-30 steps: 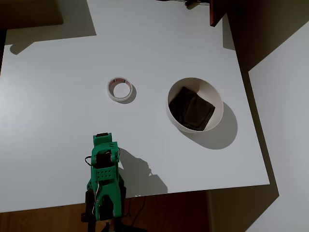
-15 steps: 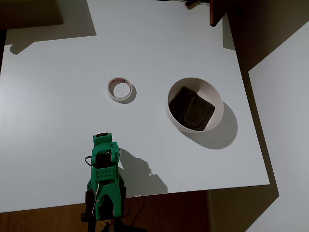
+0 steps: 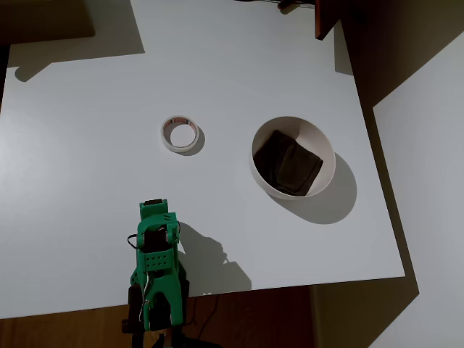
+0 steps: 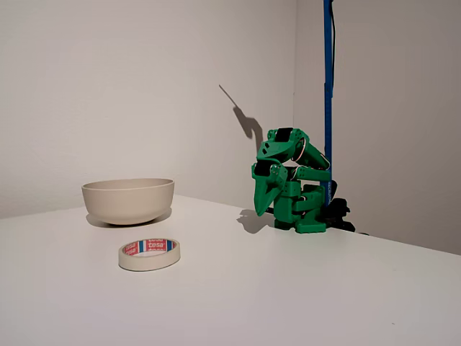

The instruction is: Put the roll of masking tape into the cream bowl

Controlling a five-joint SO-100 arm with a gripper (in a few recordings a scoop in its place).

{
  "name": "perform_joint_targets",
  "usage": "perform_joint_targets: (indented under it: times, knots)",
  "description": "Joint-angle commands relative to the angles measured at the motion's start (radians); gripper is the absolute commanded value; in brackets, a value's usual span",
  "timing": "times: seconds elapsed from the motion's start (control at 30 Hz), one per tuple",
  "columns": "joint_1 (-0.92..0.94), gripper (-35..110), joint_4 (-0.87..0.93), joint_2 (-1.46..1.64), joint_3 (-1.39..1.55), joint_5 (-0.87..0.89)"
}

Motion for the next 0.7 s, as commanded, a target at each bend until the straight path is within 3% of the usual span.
perform_joint_targets:
  times: [0.0, 0.47, 0.67]
  knots:
    - [-0.011, -8, 0.012, 0.008, -0.012, -0.002]
    - [0.054, -8, -0.069, 0.008, -0.021, 0.072]
    - [0.110, -8, -0.100, -0.124, -0.219, 0.097]
